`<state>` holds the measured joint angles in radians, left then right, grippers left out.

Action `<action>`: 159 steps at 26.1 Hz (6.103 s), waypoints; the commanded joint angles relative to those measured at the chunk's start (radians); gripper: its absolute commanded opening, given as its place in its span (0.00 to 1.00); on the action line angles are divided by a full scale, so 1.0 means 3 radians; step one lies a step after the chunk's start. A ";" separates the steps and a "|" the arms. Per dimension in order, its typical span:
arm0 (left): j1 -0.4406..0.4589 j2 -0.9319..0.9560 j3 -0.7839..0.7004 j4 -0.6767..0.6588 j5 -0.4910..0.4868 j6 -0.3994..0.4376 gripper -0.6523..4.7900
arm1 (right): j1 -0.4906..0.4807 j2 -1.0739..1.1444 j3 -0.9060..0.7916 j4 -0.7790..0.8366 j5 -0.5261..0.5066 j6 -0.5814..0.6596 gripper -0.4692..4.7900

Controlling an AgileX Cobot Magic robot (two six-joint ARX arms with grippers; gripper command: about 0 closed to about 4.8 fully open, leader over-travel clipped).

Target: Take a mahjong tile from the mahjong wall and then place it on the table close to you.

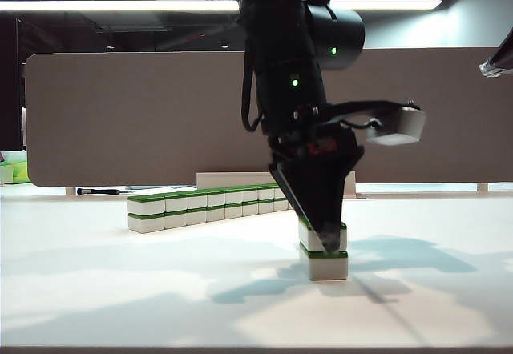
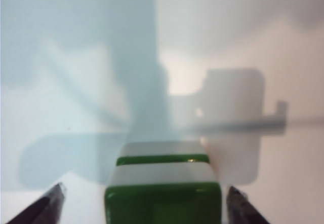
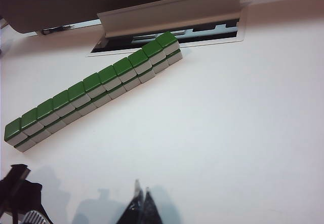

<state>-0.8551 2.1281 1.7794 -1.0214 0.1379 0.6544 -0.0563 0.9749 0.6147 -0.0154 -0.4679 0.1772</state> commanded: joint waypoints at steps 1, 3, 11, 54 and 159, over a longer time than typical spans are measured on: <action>0.0018 -0.0019 0.0004 -0.0102 -0.0024 -0.0008 0.95 | 0.0003 -0.0008 0.0017 0.0045 -0.0018 -0.0008 0.09; 0.0027 -0.0019 0.0004 -0.0210 -0.0023 -0.0052 0.97 | 0.0003 -0.0009 0.0017 0.0043 -0.0018 -0.0006 0.09; 0.0117 -0.0033 0.0004 -0.0408 -0.0431 -0.0140 0.98 | 0.0003 -0.0008 0.0017 0.0043 -0.0018 -0.0006 0.09; 0.1500 -0.0437 0.0004 0.0020 -0.0844 -0.0961 0.89 | 0.0500 -0.0009 0.0017 0.0058 -0.1167 -0.0005 0.09; 0.1667 -0.0020 0.0008 -0.0209 -0.0381 -0.0824 0.44 | 0.0753 -0.0008 0.0017 0.0060 -0.1127 -0.0005 0.09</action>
<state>-0.3500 2.1437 1.7790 -1.0725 0.0162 0.4107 0.1692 0.9749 0.6147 -0.0154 -0.8047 0.1772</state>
